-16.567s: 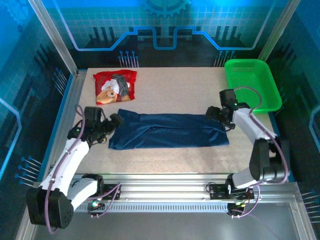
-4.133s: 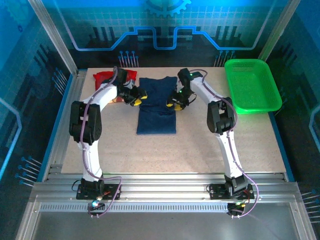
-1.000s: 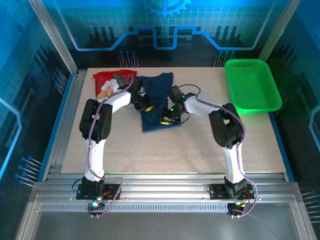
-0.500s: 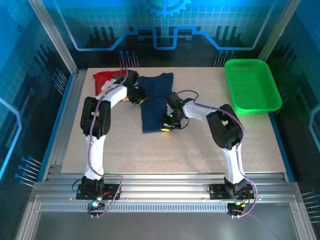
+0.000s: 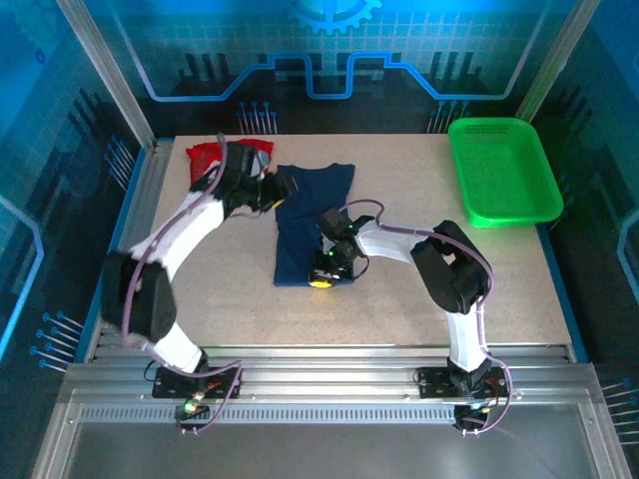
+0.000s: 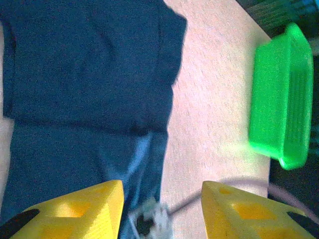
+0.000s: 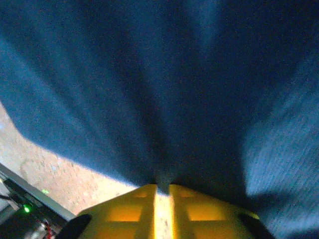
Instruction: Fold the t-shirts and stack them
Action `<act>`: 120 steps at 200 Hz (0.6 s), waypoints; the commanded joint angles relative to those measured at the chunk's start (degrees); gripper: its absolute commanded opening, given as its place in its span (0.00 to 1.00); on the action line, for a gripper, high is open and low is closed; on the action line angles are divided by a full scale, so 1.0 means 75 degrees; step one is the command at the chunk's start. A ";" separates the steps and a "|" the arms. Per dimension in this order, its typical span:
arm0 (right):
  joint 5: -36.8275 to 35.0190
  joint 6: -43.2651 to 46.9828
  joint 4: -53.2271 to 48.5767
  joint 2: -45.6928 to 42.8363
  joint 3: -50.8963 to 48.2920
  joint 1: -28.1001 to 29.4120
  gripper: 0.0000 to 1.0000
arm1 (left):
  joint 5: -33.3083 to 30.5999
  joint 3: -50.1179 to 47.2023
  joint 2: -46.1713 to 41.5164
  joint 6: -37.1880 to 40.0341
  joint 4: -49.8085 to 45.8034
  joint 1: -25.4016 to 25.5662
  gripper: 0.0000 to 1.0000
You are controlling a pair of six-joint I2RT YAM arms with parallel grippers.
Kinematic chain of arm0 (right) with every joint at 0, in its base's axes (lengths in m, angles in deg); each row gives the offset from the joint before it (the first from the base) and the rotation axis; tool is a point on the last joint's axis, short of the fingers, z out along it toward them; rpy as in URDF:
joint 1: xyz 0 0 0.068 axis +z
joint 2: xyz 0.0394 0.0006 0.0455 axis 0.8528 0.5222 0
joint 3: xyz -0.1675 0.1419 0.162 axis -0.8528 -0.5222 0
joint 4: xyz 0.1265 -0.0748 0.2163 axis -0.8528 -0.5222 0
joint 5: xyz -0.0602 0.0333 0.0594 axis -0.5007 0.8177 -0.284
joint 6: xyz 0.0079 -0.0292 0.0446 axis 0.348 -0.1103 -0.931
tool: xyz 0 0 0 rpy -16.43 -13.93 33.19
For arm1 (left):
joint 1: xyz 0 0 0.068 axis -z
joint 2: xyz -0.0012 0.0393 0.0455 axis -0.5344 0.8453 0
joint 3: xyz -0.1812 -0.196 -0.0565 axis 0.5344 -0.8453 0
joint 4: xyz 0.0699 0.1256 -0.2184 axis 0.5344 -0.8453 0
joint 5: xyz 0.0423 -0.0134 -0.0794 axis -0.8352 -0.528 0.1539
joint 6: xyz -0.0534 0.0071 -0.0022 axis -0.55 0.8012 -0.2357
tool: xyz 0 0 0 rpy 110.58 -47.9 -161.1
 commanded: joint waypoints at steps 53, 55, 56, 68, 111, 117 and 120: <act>-0.1067 0.0615 -0.2094 -0.2763 -0.0535 -0.0408 0.65 | 0.0527 -0.4050 -0.3470 -0.0299 -0.1161 0.0002 0.60; -0.1034 0.0605 -0.2065 -0.2804 -0.0637 -0.0460 0.65 | 0.0612 -0.4135 -0.3466 -0.0359 -0.1071 0.0004 0.60; -0.1013 0.0603 -0.2043 -0.2832 -0.0687 -0.0484 0.65 | 0.0657 -0.4181 -0.3464 -0.0390 -0.1025 0.0006 0.60; -0.0756 0.0582 -0.1663 -0.3052 -0.1293 -0.0733 0.66 | 0.0960 -0.4611 -0.3372 -0.0726 -0.0554 0.0009 0.60; -0.0195 0.0612 -0.0228 -0.3244 -0.2576 -0.1459 0.67 | 0.1148 -0.5302 -0.2793 -0.1277 0.0658 -0.0003 0.59; -0.0110 0.0604 -0.0045 -0.3156 -0.2678 -0.1522 0.67 | 0.1208 -0.5359 -0.2642 -0.1352 0.0868 -0.0003 0.59; -0.0076 0.0596 0.0032 -0.3127 -0.2717 -0.1549 0.67 | 0.1216 -0.5379 -0.2571 -0.1389 0.0953 -0.0003 0.58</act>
